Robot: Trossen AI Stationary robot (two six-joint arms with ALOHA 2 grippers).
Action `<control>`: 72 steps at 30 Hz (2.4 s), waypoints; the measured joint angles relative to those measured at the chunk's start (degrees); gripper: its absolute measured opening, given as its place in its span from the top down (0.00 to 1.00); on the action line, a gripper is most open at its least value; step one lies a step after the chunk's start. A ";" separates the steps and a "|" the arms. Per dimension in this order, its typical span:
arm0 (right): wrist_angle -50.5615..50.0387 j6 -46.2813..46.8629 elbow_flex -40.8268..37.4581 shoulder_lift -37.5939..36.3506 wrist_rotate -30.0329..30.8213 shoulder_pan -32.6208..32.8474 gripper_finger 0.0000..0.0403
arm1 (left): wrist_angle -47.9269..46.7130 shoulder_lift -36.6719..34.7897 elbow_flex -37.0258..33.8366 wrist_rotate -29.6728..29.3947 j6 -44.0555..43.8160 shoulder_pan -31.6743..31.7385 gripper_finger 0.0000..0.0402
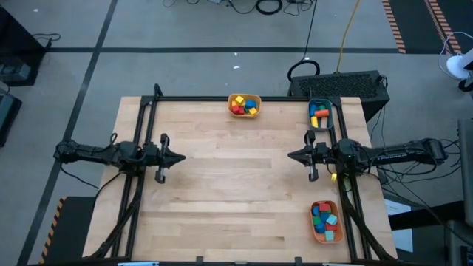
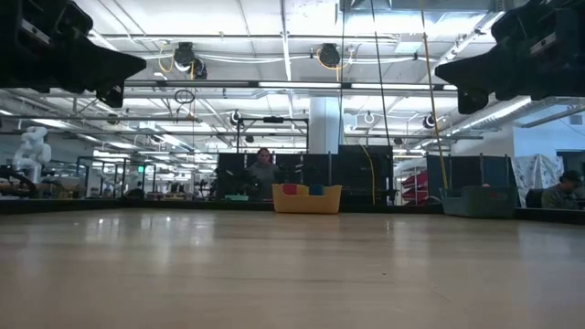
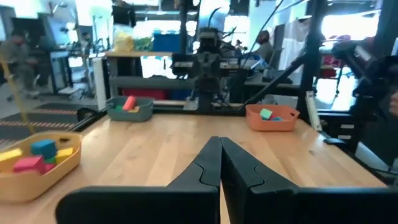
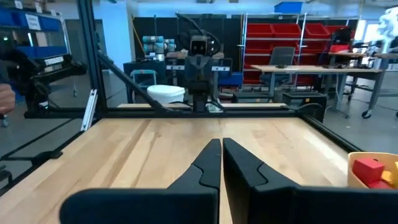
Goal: Sort blocks by size
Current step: Return to Home Position
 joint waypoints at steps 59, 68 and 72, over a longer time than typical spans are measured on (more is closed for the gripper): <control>-28.81 2.08 -1.46 -28.69 0.24 -0.65 1.00 | -8.30 -5.25 -0.04 3.97 -2.89 8.82 0.99; -29.57 2.93 -1.46 -28.03 -0.08 -0.21 1.00 | -8.58 -5.14 -0.04 5.31 -4.69 8.80 0.99; -29.60 2.35 -1.46 -27.99 -0.07 -0.21 1.00 | -8.57 -4.93 -0.04 5.31 -4.92 8.80 0.99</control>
